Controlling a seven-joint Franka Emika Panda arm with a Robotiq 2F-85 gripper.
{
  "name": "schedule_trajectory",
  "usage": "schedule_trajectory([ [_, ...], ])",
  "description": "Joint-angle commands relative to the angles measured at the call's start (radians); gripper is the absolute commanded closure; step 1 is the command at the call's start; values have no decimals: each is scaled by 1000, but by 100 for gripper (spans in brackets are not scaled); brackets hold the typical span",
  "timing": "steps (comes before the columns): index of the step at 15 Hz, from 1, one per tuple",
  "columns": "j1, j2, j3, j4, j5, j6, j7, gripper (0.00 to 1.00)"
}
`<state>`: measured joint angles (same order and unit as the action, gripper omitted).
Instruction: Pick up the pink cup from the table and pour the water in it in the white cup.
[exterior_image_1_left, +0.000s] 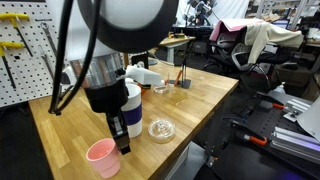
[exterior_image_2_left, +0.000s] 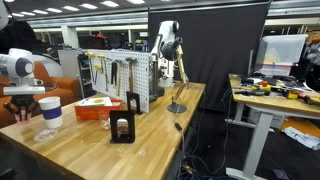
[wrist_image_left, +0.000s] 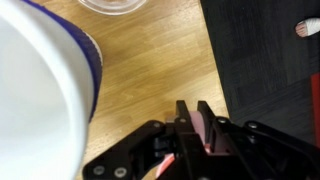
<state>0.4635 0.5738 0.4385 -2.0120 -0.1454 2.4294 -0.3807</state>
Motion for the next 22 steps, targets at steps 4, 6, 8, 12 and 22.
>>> schedule_trajectory([
  [4,-42,-150,45,-127,28,-10,-21,96],
  [6,-53,-217,61,-173,47,-14,-22,96],
  [8,-65,-297,80,-222,84,-32,-26,96],
  [12,-74,-453,103,-281,226,-198,-73,96],
  [22,-86,-590,-50,-261,180,-491,-121,96],
])
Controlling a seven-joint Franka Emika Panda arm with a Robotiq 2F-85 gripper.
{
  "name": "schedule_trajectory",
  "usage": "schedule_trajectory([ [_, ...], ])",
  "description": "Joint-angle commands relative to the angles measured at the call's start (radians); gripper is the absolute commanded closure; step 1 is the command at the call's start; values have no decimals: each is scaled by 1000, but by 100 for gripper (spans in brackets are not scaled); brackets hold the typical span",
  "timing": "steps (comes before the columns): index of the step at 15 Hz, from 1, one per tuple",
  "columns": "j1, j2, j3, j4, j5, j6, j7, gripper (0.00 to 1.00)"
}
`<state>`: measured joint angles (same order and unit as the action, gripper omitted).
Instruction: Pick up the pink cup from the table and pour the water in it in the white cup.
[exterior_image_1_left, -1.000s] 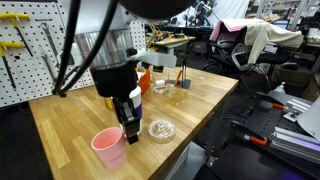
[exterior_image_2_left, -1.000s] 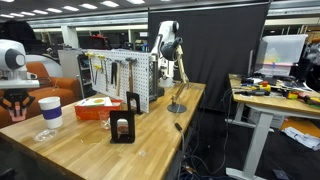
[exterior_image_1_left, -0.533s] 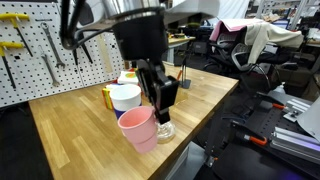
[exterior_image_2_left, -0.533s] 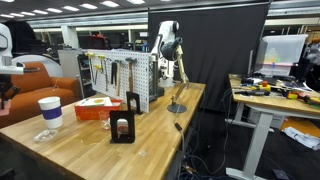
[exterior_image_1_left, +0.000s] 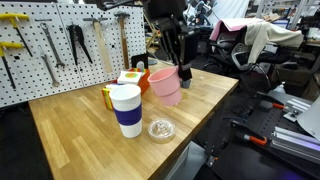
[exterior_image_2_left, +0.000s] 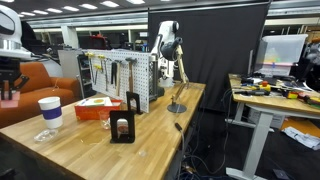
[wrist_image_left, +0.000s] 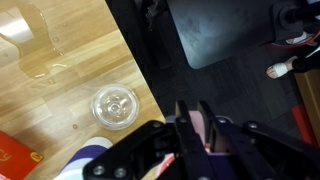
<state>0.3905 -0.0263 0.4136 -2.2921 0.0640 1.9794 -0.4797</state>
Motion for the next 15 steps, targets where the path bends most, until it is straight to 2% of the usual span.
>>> schedule_trajectory([
  [1,-20,24,-38,33,-46,-59,-31,96],
  [5,-49,124,-78,171,-156,-191,-99,96],
  [8,-52,237,-83,345,-237,-306,-163,96],
  [15,7,523,-62,732,-346,-577,-305,96],
])
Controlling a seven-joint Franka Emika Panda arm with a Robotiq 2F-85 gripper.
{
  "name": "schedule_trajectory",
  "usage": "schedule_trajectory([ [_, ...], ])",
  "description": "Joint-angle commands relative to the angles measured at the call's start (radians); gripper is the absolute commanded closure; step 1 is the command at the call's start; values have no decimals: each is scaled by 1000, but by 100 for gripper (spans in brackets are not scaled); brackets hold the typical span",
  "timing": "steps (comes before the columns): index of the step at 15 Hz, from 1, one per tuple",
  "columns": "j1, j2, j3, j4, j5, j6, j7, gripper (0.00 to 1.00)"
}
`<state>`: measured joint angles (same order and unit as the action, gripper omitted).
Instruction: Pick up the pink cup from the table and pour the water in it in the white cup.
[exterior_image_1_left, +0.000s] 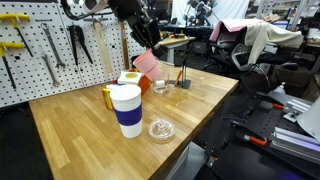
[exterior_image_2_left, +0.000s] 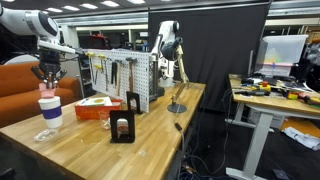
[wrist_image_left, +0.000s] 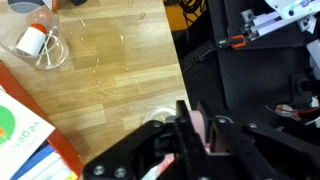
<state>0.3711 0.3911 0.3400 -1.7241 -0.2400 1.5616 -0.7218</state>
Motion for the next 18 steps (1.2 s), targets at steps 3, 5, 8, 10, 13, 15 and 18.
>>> schedule_trajectory([
  [3,74,188,9,312,-90,-311,-107,96],
  [5,105,227,4,391,-132,-388,-124,96],
  [8,145,274,3,474,-182,-465,-135,96],
  [10,171,307,-1,517,-213,-502,-136,96],
  [13,207,358,-9,572,-265,-554,-144,96],
  [15,234,390,-22,609,-320,-592,-162,96],
  [18,268,445,-33,687,-404,-640,-208,96],
])
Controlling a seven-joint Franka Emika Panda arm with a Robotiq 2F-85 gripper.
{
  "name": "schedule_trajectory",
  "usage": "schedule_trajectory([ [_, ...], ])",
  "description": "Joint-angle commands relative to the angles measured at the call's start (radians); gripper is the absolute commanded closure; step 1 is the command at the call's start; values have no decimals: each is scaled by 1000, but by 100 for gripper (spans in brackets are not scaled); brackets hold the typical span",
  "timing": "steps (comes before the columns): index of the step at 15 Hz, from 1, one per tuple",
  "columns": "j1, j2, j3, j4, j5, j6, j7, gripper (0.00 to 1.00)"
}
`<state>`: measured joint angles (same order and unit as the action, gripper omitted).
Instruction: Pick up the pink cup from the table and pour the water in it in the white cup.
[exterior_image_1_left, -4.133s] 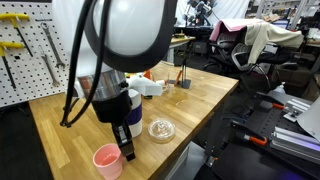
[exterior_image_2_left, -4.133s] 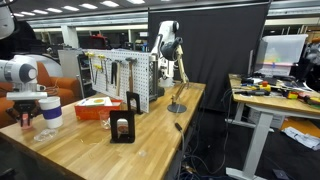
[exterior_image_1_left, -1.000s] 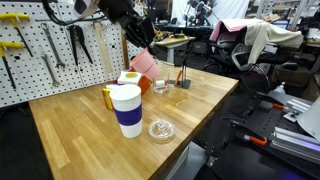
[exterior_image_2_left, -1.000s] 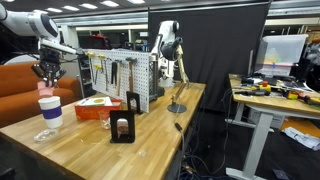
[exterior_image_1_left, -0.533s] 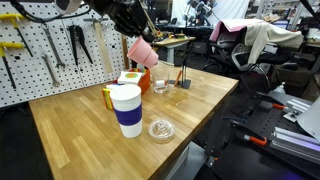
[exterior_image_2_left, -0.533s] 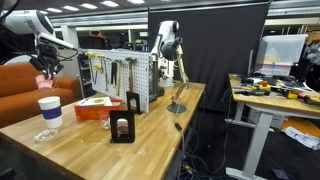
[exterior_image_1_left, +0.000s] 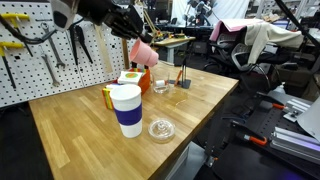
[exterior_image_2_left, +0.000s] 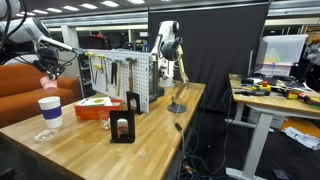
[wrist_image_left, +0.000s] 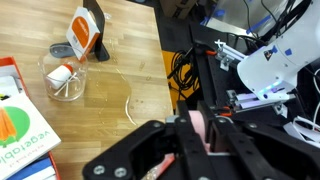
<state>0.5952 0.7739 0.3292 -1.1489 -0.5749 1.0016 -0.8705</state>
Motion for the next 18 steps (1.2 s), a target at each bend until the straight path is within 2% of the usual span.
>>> schedule_trajectory([
  [1,56,78,-26,136,-93,-90,-77,96],
  [11,149,210,-47,340,-257,-183,-228,96],
  [18,204,266,-58,423,-341,-229,-337,96],
])
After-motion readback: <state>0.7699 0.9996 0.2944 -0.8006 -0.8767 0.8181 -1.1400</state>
